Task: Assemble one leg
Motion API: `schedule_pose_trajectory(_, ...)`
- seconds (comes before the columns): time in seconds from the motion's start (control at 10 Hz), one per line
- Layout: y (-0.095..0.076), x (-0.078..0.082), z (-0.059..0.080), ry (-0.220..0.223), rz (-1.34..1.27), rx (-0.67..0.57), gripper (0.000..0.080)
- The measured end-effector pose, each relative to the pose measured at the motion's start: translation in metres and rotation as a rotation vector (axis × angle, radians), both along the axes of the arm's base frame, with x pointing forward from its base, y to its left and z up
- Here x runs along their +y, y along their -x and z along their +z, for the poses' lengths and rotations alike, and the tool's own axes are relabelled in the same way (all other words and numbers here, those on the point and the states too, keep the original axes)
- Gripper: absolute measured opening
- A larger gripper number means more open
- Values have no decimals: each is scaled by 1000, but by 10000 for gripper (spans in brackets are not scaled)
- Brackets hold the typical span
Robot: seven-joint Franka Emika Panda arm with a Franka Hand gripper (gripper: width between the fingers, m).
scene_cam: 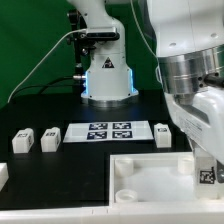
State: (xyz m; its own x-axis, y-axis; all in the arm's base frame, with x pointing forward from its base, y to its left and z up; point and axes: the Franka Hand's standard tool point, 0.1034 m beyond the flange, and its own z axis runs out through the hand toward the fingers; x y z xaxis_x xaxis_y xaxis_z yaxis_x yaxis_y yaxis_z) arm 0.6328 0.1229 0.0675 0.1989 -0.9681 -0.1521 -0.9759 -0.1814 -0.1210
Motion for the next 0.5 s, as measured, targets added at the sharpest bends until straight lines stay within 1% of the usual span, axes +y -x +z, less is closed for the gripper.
schedule_pose_trajectory(0.1, 1, 0, 0, 23, 177, -26, 632)
schedule_pose_trajectory(0.3, 3, 9, 0, 67, 410, -54, 646)
schedule_pose_trajectory(0.5, 2, 4, 0, 90, 636, -89, 649)
